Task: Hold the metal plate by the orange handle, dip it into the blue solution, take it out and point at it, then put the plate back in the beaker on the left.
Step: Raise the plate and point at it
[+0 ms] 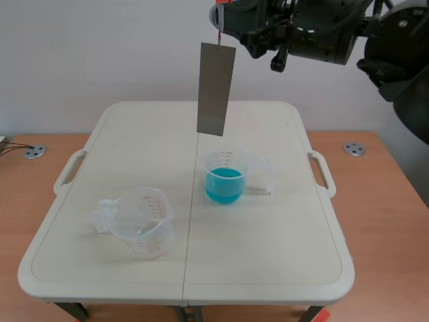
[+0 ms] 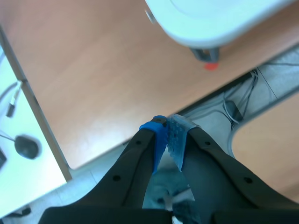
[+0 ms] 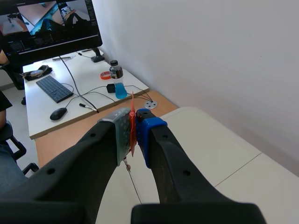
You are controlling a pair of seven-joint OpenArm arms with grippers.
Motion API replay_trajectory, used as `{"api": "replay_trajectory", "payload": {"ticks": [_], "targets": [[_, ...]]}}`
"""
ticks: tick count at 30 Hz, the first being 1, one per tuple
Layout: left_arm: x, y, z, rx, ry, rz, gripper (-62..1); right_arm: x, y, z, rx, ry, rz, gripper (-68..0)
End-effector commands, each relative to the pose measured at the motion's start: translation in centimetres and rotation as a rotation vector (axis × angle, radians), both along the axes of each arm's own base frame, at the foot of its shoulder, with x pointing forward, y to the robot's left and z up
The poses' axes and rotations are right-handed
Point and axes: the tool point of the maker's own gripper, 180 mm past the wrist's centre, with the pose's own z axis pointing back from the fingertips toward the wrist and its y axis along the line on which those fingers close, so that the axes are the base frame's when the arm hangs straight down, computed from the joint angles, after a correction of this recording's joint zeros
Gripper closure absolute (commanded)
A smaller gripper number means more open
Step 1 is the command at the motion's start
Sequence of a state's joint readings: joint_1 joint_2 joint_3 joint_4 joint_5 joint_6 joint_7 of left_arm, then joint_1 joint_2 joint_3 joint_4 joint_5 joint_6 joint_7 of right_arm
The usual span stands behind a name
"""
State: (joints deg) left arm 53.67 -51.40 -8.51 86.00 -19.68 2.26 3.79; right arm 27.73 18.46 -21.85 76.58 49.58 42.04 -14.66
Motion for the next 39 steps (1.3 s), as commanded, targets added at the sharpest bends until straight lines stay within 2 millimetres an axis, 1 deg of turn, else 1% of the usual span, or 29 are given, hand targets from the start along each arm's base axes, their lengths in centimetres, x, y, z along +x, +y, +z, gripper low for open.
{"api": "replay_trajectory", "payload": {"ticks": [1,4,6,10,14,21,26,32,35,39], "targets": [[1.2,-1.0,0.7,-0.036,-0.042,-0.018,-1.5,-0.1,-0.1,2.4,0.023,-0.059,0.013,-1.3],[3.8,-1.5,2.1,-0.062,-0.111,-0.018,-1.5,-0.3,-0.2,3.0,0.027,-0.067,0.018,-1.3],[5.5,-2.2,3.0,-0.089,-0.146,-0.044,-1.5,-0.4,-0.2,3.3,0.033,-0.07,0.019,-1.3],[8.4,-4.4,4.9,-0.182,-0.204,-0.119,-1.5,-0.4,-0.3,3.5,0.044,-0.065,0.02,-1.3],[10.3,-7.1,6.3,-0.262,-0.233,-0.204,-1.5,-0.4,-0.3,3.4,0.038,-0.061,0.021,-1.3],[12.7,-12.6,7.6,-0.358,-0.258,-0.365,-1.5,-0.4,-0.3,3.3,0.033,-0.058,0.021,-1.3],[14.3,-17.0,8.7,-0.423,-0.298,-0.458,-1.5,-0.4,-0.3,3.1,0.025,-0.053,0.022,-1.3],[15.5,-21.9,9.6,-0.48,-0.319,-0.542,-1.5,-0.5,-0.3,3.0,0.022,-0.049,0.022,-1.3],[15.9,-24.0,9.9,-0.503,-0.319,-0.568,-1.5,-0.5,-0.3,2.8,0.022,-0.045,0.022,-1.3],[16.8,-26.0,9.7,-0.505,-0.33,-0.595,-1.5,-0.6,-0.3,2.4,0.022,-0.036,0.022,-1.3]]}}
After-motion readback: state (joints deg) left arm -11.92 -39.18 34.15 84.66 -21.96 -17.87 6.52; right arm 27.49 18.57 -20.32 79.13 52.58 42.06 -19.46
